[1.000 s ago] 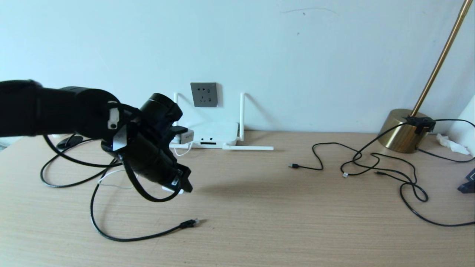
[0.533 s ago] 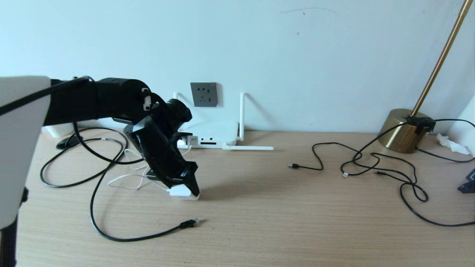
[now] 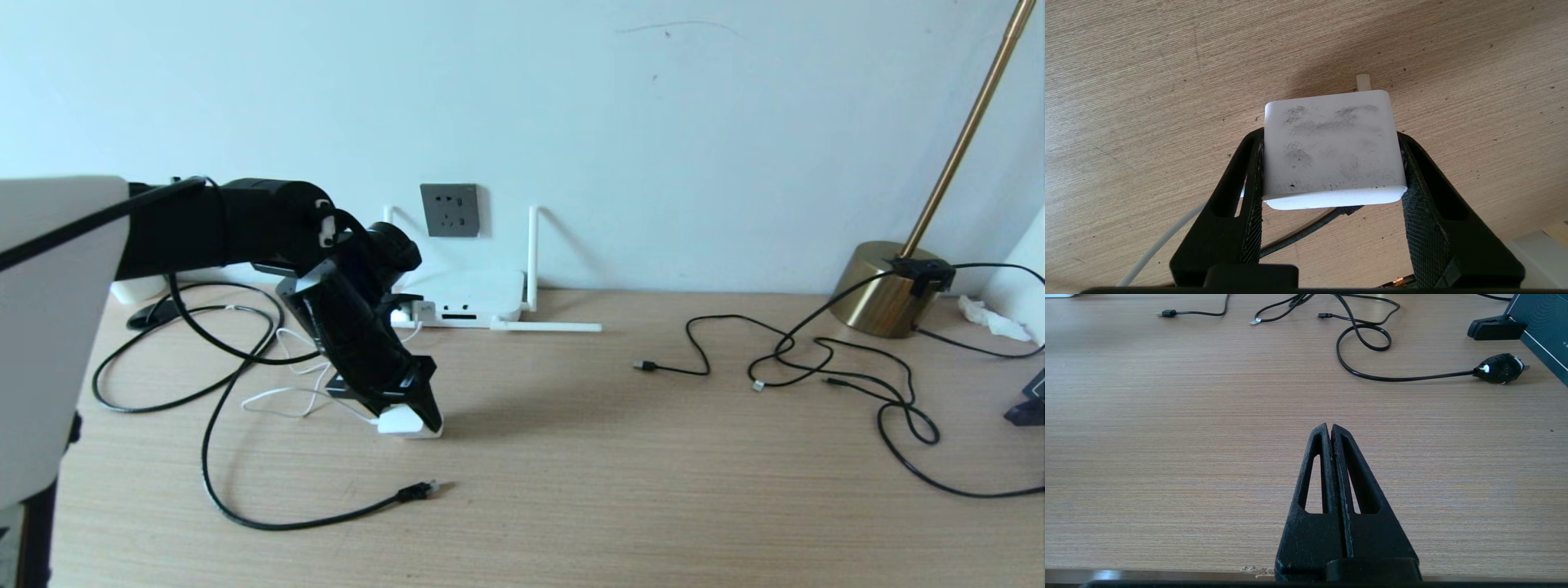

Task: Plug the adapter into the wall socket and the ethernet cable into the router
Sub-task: Pick up plug

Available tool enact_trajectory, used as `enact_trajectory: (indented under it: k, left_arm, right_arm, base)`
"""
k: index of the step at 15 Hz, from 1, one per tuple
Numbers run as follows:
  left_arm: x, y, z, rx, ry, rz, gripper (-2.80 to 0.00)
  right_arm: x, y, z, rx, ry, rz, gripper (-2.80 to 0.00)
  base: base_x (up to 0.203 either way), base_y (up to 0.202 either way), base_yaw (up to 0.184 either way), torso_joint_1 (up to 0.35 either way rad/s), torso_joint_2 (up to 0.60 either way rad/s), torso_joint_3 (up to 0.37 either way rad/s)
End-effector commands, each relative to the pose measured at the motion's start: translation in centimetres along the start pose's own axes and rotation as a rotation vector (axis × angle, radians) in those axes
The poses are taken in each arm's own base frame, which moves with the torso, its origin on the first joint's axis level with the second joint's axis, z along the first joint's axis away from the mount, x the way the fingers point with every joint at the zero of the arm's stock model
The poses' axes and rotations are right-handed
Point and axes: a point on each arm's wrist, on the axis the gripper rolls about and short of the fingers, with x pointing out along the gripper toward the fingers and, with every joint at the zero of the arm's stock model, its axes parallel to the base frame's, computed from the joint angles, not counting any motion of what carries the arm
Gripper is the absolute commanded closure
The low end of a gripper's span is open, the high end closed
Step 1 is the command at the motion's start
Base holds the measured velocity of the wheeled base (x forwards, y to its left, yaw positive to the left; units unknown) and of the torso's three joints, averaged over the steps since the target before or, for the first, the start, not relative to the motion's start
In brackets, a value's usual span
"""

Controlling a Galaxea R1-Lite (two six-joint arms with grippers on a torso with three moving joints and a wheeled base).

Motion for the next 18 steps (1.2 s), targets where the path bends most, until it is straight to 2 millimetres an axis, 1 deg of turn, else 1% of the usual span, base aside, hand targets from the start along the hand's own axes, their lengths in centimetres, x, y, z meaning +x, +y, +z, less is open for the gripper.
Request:
enact_trajectory:
  k: [1,2,9,10,12,15,16,18]
  left_arm:
    - [0.3,0.4,0.1,-0.012,0.008,0.005,0.00]
    - [0.1,0.5,0.1,-0.014,-0.002,-0.001,-2.80]
    - [-1.1,0.5,-0.1,-0.015,-0.035,-0.027,-2.80]
    - [-1.7,0.4,-0.3,-0.014,-0.051,-0.028,-2.80]
    - [-4.1,0.0,-1.0,-0.005,-0.110,-0.025,-2.80]
    - [-9.0,-0.9,-3.6,-0.037,-0.224,-0.028,-2.80]
    - [-10.0,-1.2,-4.7,-0.074,-0.246,-0.037,-2.80]
    - [-8.8,-1.2,-5.9,-0.131,-0.258,-0.047,-2.80]
  right_arm:
    - [0.0,0.0,0.0,0.000,-0.001,0.000,0.00]
    - [0.0,0.0,0.0,0.000,-0.001,0.000,0.00]
    - [0.0,0.0,0.0,0.001,-0.001,0.000,0.00]
    - [0.0,0.0,0.0,0.001,-0.001,0.000,0.00]
    - [0.0,0.0,0.0,0.001,0.000,0.000,0.00]
    - [0.0,0.0,0.0,0.002,-0.001,0.000,0.00]
    - [0.0,0.0,0.0,0.001,-0.001,0.000,0.00]
    - [0.0,0.0,0.0,0.000,-0.001,0.000,0.00]
  base:
    - [0.000,0.000,0.000,0.000,0.00,0.000]
    - [0.000,0.000,0.000,0.000,0.00,0.000]
    - [0.000,0.000,0.000,0.000,0.00,0.000]
    - [0.000,0.000,0.000,0.000,0.00,0.000]
    - [0.000,0.000,0.000,0.000,0.00,0.000]
    - [0.000,0.000,0.000,0.000,0.00,0.000]
    - [0.000,0.000,0.000,0.000,0.00,0.000]
    - [0.000,0.000,0.000,0.000,0.00,0.000]
